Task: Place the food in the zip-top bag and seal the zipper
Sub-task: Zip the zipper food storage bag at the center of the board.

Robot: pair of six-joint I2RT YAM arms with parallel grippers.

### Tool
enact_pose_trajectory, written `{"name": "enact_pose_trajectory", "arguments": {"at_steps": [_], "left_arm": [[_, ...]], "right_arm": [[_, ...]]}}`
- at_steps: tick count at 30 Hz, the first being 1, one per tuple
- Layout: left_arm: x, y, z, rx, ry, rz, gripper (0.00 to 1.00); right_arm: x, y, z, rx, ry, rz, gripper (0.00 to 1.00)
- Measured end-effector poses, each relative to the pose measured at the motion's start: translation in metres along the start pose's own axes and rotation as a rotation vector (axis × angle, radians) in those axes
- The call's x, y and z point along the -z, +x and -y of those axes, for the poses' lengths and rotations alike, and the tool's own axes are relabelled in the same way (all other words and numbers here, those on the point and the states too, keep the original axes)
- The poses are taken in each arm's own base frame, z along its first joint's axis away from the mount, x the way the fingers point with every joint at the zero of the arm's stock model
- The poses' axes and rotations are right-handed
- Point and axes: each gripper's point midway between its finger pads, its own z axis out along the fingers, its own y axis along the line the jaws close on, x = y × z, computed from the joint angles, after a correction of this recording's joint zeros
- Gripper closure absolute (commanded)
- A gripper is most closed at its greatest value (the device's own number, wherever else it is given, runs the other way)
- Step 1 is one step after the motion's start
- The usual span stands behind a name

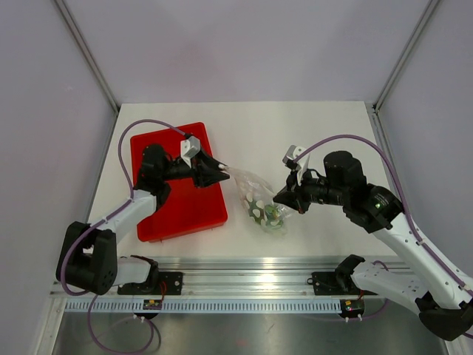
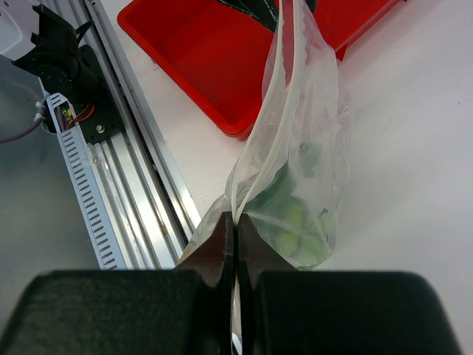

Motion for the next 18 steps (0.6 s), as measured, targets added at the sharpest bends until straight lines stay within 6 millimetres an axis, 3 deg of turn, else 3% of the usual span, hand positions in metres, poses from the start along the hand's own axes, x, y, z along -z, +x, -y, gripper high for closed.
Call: {"name": "enact_pose_trajectory", "arguments": {"at_steps": [6,12,16,17,18], "left_arm": [[-0.0011,-0.0015,-0.0004,0.017,0.001,0.017,0.86],[-0.0015,-0.0059,0.0003,0.016,0.003,0.03,0.99],[-0.0016,-0.0064,0.0005,0.019,0.002,0.032,1.0],[-0.0015,-0.0061,0.0003,0.021,0.001,0.031,1.0],[-0.0014,-0.0054,0.0001,0.026,-0.003,0.028,1.0]], "right_arm": [[0.0,-0.001,0.0001,0.001,0.001,0.004,1.0],[0.0017,-0.0019,0.0011,-0.003,0.012,0.009,1.0],[0.0036,-0.0029,0.0009,-0.008,0.018,0.016,1.0],[0.0038,-0.003,0.001,-0.01,0.02,0.016,0.96],[0.0037,-0.0029,0.0012,-0.013,0.021,0.016,0.72]]}}
